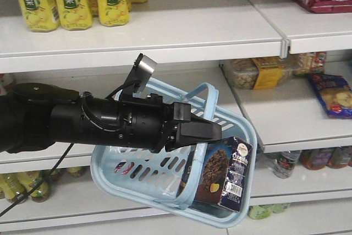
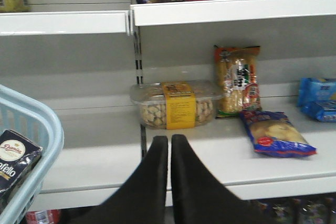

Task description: Left arm holds basket, right arm returns cookies

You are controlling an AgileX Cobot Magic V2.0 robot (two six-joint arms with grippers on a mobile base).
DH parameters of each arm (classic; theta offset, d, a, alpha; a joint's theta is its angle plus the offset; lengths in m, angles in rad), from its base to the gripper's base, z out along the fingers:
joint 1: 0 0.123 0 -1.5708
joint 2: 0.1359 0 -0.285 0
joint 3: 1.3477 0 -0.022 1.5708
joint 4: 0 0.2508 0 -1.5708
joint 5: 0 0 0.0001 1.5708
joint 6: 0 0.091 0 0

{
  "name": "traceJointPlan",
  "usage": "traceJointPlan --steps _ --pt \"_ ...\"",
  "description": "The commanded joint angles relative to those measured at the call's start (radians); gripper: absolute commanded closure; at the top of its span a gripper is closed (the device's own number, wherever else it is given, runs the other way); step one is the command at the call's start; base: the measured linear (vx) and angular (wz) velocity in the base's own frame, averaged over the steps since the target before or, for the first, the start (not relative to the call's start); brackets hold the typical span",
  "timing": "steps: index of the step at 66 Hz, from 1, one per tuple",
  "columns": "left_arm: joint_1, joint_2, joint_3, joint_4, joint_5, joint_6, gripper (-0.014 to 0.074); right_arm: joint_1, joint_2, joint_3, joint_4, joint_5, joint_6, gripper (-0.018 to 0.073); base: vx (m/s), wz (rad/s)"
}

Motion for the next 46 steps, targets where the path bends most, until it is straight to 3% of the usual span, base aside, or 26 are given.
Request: traceJointPlan --steps 1,22,46 --pt "-0.003 -0.050 -0.028 -0.081 0.051 0.014 0.0603 -0.004 -0.011 0.002 -0.004 -0.071 -0.008 0.0567 0.15 0.46" --pt "-0.003 -0.050 -0.028 -0.081 0.051 0.014 0.0603 -0.004 -0.011 0.002 -0.004 -0.070 -0.008 0.0567 0.13 0.35" --pt "-0.003 -0.050 -0.028 -0.081 0.051 0.014 0.0603 -0.004 -0.011 0.002 -0.004 -0.070 -0.008 0.0567 0.05 0.08"
